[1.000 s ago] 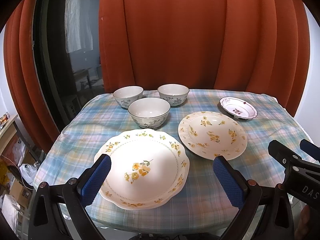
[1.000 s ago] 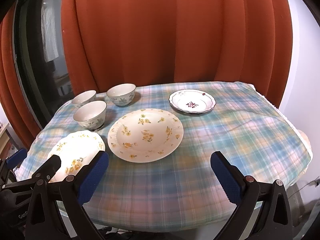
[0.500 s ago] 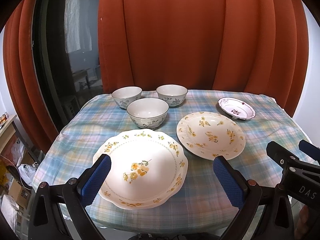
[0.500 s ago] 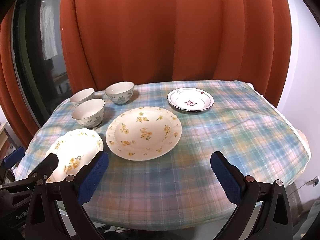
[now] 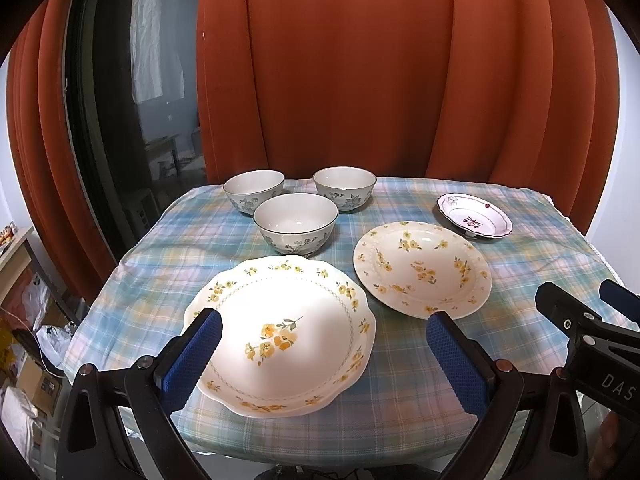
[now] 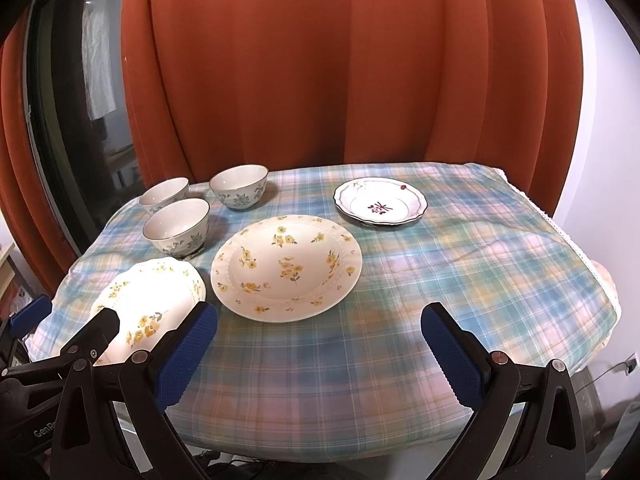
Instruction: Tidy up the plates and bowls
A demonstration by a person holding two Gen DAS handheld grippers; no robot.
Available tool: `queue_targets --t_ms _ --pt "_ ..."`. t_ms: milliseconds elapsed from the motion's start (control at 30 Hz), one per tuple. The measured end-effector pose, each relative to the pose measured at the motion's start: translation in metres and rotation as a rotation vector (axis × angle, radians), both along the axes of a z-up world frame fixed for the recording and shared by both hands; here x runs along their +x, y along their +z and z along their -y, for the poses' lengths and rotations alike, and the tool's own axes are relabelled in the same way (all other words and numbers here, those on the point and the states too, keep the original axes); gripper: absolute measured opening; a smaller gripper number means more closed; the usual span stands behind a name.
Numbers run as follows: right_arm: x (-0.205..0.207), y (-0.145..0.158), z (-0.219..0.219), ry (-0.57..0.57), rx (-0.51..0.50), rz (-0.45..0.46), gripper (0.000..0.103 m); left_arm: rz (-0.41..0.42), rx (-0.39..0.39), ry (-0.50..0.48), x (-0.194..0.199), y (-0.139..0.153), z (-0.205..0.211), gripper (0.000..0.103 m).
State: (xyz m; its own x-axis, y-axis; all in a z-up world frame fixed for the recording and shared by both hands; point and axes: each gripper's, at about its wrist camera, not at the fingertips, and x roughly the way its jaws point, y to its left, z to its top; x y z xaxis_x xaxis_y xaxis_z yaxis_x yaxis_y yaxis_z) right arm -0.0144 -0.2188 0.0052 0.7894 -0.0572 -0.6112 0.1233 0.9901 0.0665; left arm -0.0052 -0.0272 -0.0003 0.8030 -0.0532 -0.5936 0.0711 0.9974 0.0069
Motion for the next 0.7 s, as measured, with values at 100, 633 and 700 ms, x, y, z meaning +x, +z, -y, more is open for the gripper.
queue_targets --t_ms 100,633,700 --pt "0.000 0.000 0.000 0.000 0.000 -0.001 0.103 0.000 -0.001 -0.001 0.000 0.000 0.000 0.103" --pt "0.016 -0.001 -0.010 0.004 0.001 -0.010 0.103 -0.022 -0.005 -0.003 0.015 -0.005 -0.011 0.103" --pt "0.022 -0.002 -0.014 0.005 0.004 -0.017 0.103 -0.028 -0.004 -0.003 0.022 -0.004 -0.018 0.103"
